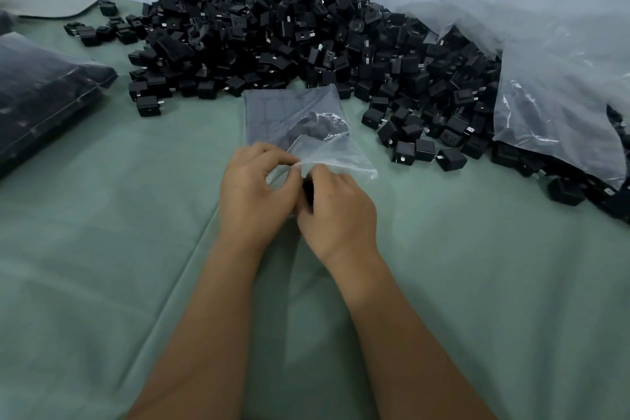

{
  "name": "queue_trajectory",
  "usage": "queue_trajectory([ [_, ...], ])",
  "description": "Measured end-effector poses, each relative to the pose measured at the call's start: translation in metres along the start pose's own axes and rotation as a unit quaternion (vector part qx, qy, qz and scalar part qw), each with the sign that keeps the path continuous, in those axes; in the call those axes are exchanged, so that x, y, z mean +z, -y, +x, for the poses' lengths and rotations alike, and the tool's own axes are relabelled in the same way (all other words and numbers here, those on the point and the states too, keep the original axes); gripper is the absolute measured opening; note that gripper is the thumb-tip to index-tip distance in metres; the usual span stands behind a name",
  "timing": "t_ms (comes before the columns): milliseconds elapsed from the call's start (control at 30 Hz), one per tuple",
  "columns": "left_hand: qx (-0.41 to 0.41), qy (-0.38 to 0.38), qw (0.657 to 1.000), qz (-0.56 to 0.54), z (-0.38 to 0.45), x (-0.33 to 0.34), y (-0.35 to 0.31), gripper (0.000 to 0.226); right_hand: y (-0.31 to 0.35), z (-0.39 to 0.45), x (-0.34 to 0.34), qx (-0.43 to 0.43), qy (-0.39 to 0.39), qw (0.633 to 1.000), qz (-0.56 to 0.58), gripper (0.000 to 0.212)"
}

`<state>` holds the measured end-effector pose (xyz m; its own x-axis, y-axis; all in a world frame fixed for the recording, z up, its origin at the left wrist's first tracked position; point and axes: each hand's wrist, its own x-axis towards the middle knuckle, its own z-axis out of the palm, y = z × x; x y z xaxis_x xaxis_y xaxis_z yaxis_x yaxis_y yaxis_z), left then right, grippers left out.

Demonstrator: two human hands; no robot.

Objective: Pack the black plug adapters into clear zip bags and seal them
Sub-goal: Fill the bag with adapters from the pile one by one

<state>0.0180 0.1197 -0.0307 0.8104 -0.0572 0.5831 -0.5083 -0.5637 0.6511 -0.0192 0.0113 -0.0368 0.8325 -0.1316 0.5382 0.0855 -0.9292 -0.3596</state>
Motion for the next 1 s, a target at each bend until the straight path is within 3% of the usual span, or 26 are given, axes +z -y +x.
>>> queue_trajectory([
  [133,0.012,-0.006,1.0,-0.01,-0.002,0.002,-0.002,0.005,-0.004,0.0,0.0,0.012,0.019,0.999,-0.037,0.025],
  [300,-0.002,-0.018,1.0,-0.01,-0.002,0.005,-0.001,0.004,0.001,-0.001,-0.003,0.027,0.005,1.0,-0.009,0.016],
  [600,-0.015,-0.014,0.998,-0.053,-0.002,0.006,-0.004,0.009,-0.007,0.002,0.004,0.037,0.111,0.992,-0.042,0.026],
  [833,-0.024,-0.013,0.998,-0.052,-0.002,0.006,-0.005,0.008,0.004,-0.002,-0.004,0.078,0.037,0.996,0.011,0.021],
  [1000,-0.008,-0.002,0.999,-0.049,-0.002,0.005,-0.005,0.01,0.002,-0.003,-0.005,0.075,0.049,0.995,0.031,0.018],
])
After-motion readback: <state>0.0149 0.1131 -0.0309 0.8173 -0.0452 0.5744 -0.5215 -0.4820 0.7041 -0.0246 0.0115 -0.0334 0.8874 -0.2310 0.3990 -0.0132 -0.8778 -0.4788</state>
